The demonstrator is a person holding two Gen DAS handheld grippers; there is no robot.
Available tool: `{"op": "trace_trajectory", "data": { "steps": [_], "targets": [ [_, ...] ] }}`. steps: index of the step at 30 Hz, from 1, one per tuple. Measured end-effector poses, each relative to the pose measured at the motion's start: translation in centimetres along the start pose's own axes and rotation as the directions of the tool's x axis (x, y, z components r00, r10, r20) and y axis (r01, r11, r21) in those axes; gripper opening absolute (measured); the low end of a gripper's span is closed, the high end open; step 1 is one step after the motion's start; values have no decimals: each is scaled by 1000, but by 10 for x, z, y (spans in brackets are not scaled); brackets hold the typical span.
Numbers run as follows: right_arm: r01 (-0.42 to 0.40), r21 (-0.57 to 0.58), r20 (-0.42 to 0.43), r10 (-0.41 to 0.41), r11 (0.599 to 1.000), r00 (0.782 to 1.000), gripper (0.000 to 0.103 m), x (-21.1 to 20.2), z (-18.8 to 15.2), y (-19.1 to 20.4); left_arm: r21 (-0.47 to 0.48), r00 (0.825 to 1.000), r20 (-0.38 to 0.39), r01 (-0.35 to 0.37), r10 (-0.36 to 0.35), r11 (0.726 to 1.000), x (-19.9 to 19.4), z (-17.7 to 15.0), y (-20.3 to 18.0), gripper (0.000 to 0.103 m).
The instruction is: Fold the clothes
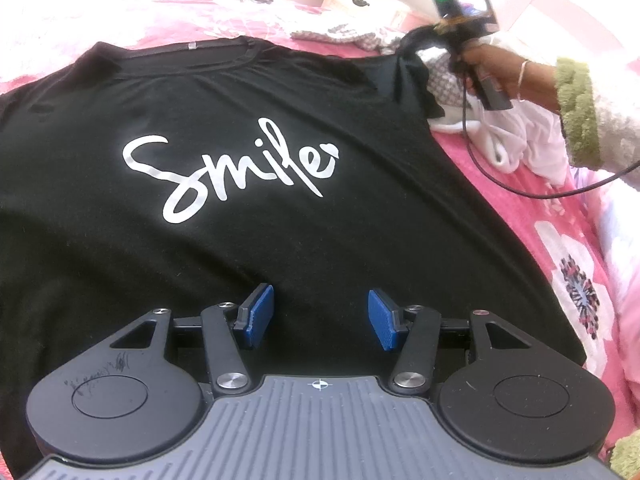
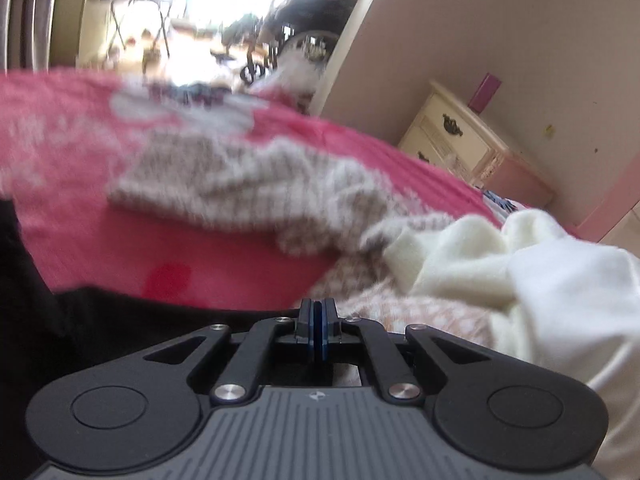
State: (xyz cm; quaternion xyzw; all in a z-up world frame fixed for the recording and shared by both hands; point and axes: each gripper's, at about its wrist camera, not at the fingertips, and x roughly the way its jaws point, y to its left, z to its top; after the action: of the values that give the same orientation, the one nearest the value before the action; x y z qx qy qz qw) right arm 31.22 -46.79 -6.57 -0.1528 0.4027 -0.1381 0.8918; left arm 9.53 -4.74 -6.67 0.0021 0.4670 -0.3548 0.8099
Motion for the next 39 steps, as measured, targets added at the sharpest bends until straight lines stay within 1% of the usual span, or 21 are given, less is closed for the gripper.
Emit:
{"op": "trace_trajectory", "data": {
  "steps": [2, 3, 5, 6, 8, 10, 13, 17, 21, 25, 26, 28, 30, 32, 33, 36, 39],
  "targets": [
    [19, -14, -5, -19, 1000, 1000, 12, 4, -2, 4, 4, 1000, -1, -3, 3, 1000, 0, 0, -1, 52],
    [14, 1, 7, -14, 1000, 1000, 15, 1, -2, 3, 6, 1000, -1, -4, 4, 1000, 0, 0, -1, 52],
    [-23, 68, 57, 19, 997, 998, 39, -11, -1, -8, 11, 1000, 1, -5, 5, 1000, -1, 0, -2, 52],
    [-45, 115, 93, 34, 992, 995, 40, -22, 0, -17, 14, 1000, 2, -6, 6, 1000, -1, -1, -2, 52],
    [-98, 207, 163, 64, 973, 985, 41, -44, 0, -36, 20, 1000, 4, -7, 7, 1000, -1, -1, -3, 52],
    [-175, 285, 188, 124, 943, 974, 40, -66, -7, -52, 29, 1000, 7, -9, 8, 1000, -1, -2, -3, 52],
    [-203, 342, 138, 164, 918, 977, 39, -68, -26, -54, 41, 1000, 10, -10, 10, 999, 0, -3, -4, 52],
    [-233, 419, 75, 222, 878, 972, 38, -70, -51, -57, 52, 1000, 13, -13, 12, 999, 0, -3, -5, 52],
    [-254, 495, 16, 284, 831, 959, 34, -72, -76, -60, 58, 1000, 15, -17, 16, 998, 0, -4, -6, 52],
    [-267, 569, -37, 348, 778, 937, 33, -74, -101, -62, 54, 1000, 17, -20, 19, 998, 1, -4, -6, 52],
    [-266, 584, -46, 359, 766, 932, 33, -73, -105, -63, 53, 1000, 18, -20, 19, 998, 1, -4, -6, 52],
    [-262, 599, -53, 364, 757, 930, 33, -66, -102, -62, 52, 1000, 18, -20, 19, 998, 0, -4, -6, 52],
    [-254, 605, -61, 362, 755, 930, 29, -58, -104, -60, 55, 1000, 19, -22, 21, 998, 0, -4, -7, 52],
    [-257, 596, -54, 358, 760, 932, 13, -55, -106, -58, 55, 1000, 19, -22, 21, 998, 0, -4, -7, 52],
    [-264, 584, -41, 352, 767, 935, 6, -57, -105, -56, 55, 1000, 20, -22, 21, 998, 0, -4, -7, 52],
    [-281, 517, 24, 314, 809, 949, 5, -80, -102, -54, 55, 1000, 21, -19, 18, 998, -1, -5, -6, 52],
    [-235, 439, 40, 242, 867, 969, 5, -100, -97, -53, 51, 1000, 21, -14, 13, 999, -1, -5, -5, 52]
  ]
}}
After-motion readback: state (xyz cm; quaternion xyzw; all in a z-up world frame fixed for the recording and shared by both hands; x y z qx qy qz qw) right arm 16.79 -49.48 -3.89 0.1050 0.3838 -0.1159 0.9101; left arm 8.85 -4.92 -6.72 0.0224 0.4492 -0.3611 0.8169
